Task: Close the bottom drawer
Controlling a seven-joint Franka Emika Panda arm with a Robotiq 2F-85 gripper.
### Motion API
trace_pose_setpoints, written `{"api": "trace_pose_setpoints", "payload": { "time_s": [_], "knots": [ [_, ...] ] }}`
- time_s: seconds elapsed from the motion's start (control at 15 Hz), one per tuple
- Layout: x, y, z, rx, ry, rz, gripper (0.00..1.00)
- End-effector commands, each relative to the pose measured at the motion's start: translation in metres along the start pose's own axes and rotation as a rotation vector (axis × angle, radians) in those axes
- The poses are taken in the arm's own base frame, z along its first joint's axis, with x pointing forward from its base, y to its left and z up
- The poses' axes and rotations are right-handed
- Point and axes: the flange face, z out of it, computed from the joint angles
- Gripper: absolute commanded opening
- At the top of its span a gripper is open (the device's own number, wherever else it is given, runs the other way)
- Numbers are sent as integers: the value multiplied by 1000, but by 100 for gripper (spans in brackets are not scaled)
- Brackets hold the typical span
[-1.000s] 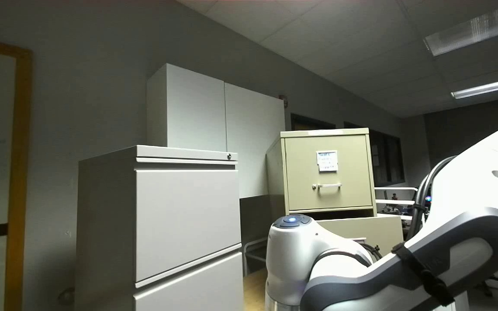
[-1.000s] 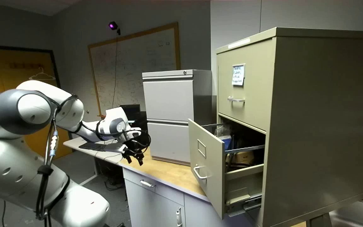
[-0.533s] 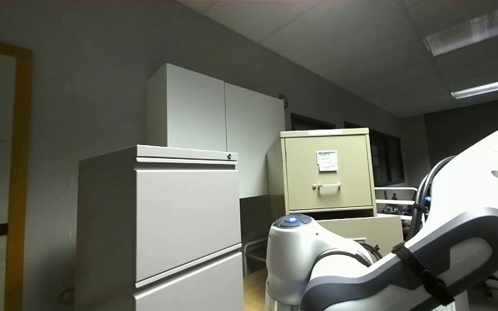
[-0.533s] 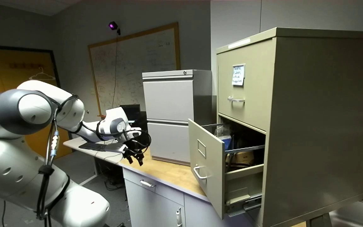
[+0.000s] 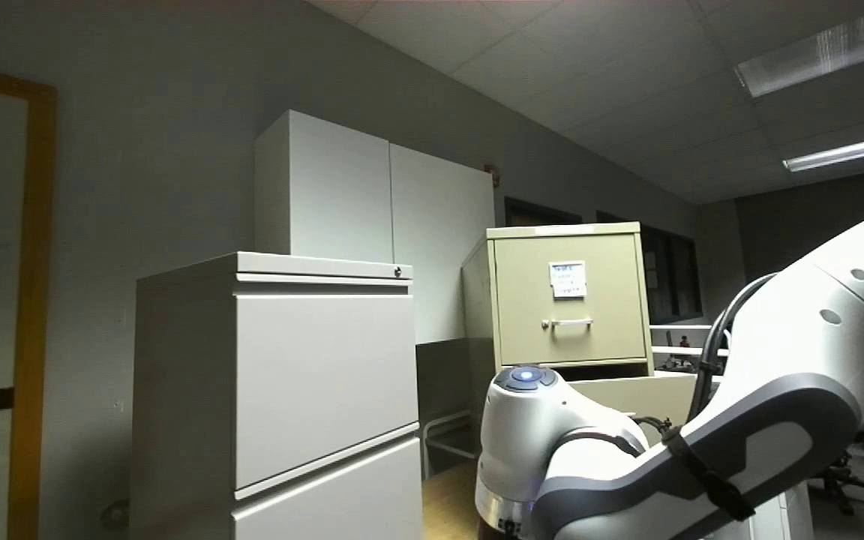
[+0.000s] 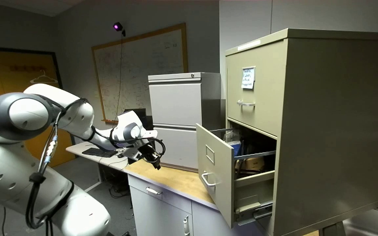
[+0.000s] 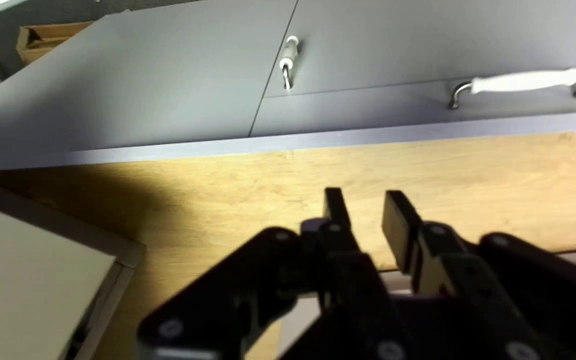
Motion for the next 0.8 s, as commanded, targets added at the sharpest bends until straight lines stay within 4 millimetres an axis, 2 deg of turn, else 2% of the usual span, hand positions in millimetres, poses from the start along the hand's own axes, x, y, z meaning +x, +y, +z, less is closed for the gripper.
{"api": "trace_pose_setpoints", "payload": {
  "time_s": [0.0,0.4,0.73],
  "knots": [
    [15,43,5,-44,50,168,1],
    [27,110,12,-145,112,406,0],
    [44,144,22,-240,249,613,0]
  ]
}}
